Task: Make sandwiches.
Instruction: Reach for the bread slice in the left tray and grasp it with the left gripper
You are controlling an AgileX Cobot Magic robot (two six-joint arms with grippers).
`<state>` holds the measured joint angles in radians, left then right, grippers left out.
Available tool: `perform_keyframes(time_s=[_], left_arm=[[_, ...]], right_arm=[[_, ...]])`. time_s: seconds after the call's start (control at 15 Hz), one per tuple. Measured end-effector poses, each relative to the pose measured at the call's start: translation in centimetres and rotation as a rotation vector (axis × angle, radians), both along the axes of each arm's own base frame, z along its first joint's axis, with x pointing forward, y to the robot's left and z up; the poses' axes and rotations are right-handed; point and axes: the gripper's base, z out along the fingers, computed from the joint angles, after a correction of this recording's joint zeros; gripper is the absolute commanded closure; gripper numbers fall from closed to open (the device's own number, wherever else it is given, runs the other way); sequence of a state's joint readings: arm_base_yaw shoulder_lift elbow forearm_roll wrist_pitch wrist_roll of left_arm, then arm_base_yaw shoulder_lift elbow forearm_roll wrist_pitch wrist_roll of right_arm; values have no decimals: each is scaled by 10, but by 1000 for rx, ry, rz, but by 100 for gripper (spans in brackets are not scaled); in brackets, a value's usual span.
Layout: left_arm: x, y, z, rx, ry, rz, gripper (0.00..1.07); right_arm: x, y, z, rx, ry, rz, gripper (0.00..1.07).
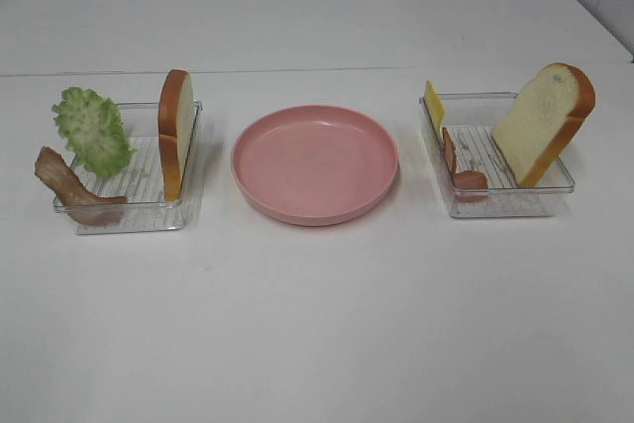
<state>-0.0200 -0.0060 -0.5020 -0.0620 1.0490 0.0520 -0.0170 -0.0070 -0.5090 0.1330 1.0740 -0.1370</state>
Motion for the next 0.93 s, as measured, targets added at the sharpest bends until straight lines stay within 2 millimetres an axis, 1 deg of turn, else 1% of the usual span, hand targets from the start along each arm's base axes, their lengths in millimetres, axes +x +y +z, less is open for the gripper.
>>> perform_keyframes(time_s=[0.8, 0.93], left_arm=[[0, 0, 0, 0, 0, 0, 34], [-2, -1, 5, -17, -22, -7, 34]], right_arm=[[0, 0, 0, 0, 0, 0, 29], [0, 0, 0, 0, 0, 0, 29]])
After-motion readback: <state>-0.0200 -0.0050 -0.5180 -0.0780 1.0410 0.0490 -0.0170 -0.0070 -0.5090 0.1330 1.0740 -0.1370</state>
